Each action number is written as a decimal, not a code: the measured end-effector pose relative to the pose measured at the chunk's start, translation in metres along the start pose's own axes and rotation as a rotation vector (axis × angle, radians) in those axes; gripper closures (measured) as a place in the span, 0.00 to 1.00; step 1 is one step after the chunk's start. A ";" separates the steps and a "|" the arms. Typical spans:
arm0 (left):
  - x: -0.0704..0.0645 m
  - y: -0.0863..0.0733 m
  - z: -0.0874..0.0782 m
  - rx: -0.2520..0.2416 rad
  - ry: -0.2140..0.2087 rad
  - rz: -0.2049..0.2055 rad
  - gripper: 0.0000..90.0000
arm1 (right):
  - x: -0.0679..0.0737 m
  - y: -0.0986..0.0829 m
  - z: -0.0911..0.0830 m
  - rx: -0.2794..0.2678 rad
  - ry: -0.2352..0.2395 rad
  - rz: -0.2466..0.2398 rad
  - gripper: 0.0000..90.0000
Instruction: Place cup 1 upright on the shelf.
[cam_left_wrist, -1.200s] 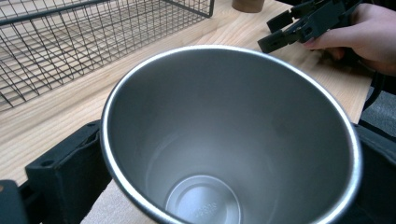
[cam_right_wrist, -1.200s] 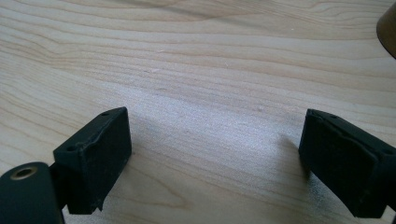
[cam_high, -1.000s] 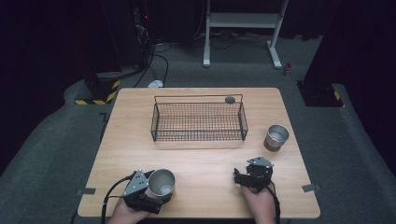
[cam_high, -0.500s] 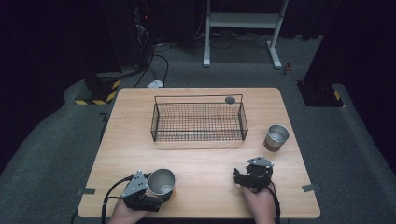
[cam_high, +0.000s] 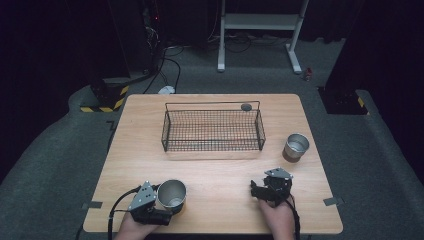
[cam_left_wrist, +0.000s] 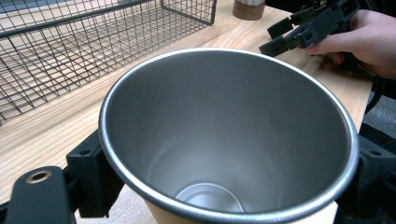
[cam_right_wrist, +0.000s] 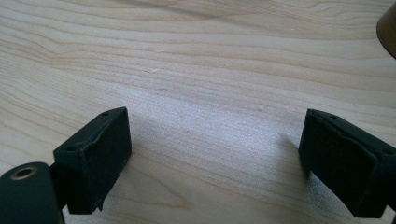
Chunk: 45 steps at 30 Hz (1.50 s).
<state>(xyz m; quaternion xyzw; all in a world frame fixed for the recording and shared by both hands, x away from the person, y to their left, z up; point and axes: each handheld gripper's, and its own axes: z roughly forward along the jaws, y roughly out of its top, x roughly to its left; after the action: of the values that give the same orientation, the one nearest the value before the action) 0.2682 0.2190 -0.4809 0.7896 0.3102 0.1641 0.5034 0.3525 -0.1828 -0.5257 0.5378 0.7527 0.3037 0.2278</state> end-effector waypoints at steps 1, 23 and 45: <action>0.000 0.000 0.000 -0.002 0.000 -0.003 0.15 | 0.000 0.000 0.000 0.000 0.000 0.000 0.10; 0.022 0.007 -0.004 -0.044 0.034 -0.046 0.15 | 0.000 0.000 0.000 0.000 0.002 -0.001 0.10; 0.035 0.025 0.017 -0.045 0.120 -0.103 0.16 | -0.004 -0.001 -0.002 0.000 0.060 -0.057 0.12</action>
<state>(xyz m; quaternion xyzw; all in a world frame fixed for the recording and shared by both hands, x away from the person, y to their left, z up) 0.3123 0.2225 -0.4674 0.7499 0.3761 0.1920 0.5092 0.3513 -0.1872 -0.5252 0.5068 0.7743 0.3131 0.2135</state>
